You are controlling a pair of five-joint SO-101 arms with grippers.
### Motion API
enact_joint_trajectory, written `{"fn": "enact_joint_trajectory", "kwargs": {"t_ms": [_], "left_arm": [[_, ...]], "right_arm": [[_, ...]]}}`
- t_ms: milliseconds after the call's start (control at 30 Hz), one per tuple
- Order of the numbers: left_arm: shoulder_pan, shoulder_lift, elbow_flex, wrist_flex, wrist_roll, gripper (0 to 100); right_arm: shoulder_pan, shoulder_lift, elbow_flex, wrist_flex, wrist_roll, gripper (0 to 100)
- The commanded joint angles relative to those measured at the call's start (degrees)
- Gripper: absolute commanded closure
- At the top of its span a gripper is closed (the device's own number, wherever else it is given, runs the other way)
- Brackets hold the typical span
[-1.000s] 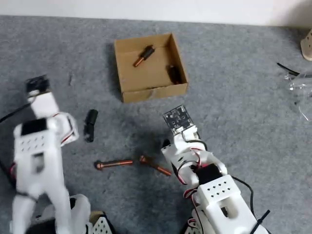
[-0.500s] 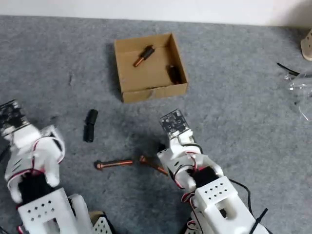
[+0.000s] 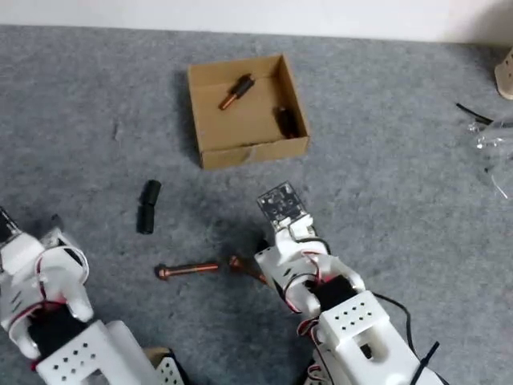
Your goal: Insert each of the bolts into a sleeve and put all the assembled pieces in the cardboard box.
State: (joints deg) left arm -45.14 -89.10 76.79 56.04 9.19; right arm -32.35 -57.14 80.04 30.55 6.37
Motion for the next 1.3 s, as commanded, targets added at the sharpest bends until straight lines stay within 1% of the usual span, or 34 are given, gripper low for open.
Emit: {"fn": "enact_joint_trajectory", "kwargs": {"t_ms": [0,67,133,233,333,400,467,567,667,767,900,1067,1267], "left_arm": [[-0.75,-8.48,3.74,0.26,0.26,80],[-0.66,-14.37,6.20,0.44,0.26,80],[-0.66,-17.10,6.99,0.97,0.18,80],[-0.57,-14.55,7.16,0.79,0.18,80],[-0.75,-14.64,7.43,0.79,0.18,80],[-0.75,-14.90,8.48,0.70,0.09,80],[-0.75,-14.90,9.19,-0.62,0.09,80],[-0.84,-14.90,9.19,-0.97,0.09,80],[-0.66,-14.90,9.19,-1.23,0.09,80],[-0.84,-14.90,9.19,-1.23,0.09,80],[-0.75,-14.90,9.27,-1.23,0.09,80],[-0.48,-14.90,9.36,-1.23,0.09,80],[-0.48,-14.90,11.12,-3.52,0.09,80]], "right_arm": [[-0.75,-1.10,-0.66,-1.36,-0.35,75.2],[-0.84,-1.10,-0.75,-1.45,-0.70,75.2],[-1.80,-1.10,-0.48,-1.45,-0.79,75.2],[-4.26,-1.10,-0.40,-1.27,-0.79,75.2],[-4.88,-1.10,-0.48,-1.27,-1.32,75.2],[-4.97,-1.10,-0.75,-0.84,-4.40,75.2],[-4.97,-1.10,-1.19,2.51,-6.42,75.2],[-5.85,-0.75,-6.90,6.20,-7.91,75.2],[-8.84,2.24,-12.09,7.78,-9.41,75.2],[-12.26,9.45,-19.21,7.69,-11.87,75.2],[-15.69,24.92,-30.29,7.69,-14.59,75.2],[-15.60,44.35,-47.60,7.78,-23.56,75.2],[-15.87,62.11,-69.14,7.96,-33.23,75.2]]}}
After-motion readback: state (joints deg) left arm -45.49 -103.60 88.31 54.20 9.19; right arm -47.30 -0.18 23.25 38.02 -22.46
